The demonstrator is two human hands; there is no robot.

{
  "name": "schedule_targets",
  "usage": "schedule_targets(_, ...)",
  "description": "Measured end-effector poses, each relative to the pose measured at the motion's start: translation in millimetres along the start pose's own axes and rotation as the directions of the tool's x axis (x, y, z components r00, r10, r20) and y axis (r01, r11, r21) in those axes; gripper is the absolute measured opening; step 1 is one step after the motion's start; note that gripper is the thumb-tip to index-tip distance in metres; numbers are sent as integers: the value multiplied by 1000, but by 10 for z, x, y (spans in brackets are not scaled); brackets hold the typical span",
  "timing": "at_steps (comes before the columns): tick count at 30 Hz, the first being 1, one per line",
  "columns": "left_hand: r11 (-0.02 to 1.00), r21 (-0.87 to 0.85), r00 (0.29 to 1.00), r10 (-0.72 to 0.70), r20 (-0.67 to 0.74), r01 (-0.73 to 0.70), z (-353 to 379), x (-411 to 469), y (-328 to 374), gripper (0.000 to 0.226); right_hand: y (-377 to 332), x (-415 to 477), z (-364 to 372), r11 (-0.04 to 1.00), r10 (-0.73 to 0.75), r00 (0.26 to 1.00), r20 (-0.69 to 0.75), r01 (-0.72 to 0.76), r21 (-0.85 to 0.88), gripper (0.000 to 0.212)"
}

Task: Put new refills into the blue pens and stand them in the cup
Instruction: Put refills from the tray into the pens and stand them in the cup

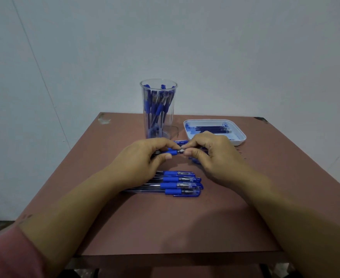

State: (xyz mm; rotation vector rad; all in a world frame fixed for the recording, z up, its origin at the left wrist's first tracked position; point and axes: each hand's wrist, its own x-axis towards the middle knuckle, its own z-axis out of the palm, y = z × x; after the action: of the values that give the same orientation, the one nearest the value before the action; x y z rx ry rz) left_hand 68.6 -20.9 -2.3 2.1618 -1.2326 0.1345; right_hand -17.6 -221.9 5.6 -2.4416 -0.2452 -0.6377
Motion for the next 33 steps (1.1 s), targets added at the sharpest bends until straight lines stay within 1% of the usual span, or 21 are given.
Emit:
schedule_targets(5,998,-63,1000,-6,27,8,-5,-12,28,25,-5,-22,-24,999,-23,1000,0,23,-45,7)
schedule_targets(9,996,-90,998,-17,54,22,-6,-8,27,26,-1,-36,-39,1000,-4,1000,21,5,-27,4)
schedule_targets(10,996,-86,998,-21,62,26,-7,-7,30,26,-1,-33,-42,1000,5,999,36,-5,-7,5)
schedule_targets(13,996,-83,996,-33,87,40,-13,-12,27,27,-6,-22,-58,999,34,996,82,-37,31,17)
schedule_targets(14,996,-77,995,-36,94,43,-25,-17,9,28,8,-25,-69,999,34,997,72,-36,17,18)
schedule_targets(16,996,-56,994,-58,89,63,-75,-26,-52,32,73,-39,-113,999,28,1000,-10,-28,-39,19)
schedule_targets(18,996,-14,995,-88,39,89,-112,-28,-119,34,140,-57,-163,997,18,996,-88,-24,-71,19)
schedule_targets(19,996,23,996,-88,-1,88,-118,-25,-138,33,160,-62,-169,997,21,996,-88,-27,-75,19)
schedule_targets(21,994,99,996,-43,-76,51,-98,-20,-155,33,152,-62,-145,994,45,998,-32,-48,-100,15)
schedule_targets(23,994,109,993,-4,-120,17,-65,-22,-180,34,109,-61,-120,987,56,998,36,-50,-151,6)
schedule_targets(26,998,64,992,-1,-124,9,-65,-36,-211,32,60,-70,-89,973,29,992,125,1,-230,16)
schedule_targets(30,999,30,990,-18,-141,22,-64,-49,-231,29,-18,-46,-53,965,23,973,230,38,-261,19)
schedule_targets(33,999,30,993,-18,-120,22,-46,-42,-220,29,-48,-26,-50,959,26,967,253,47,-279,23)
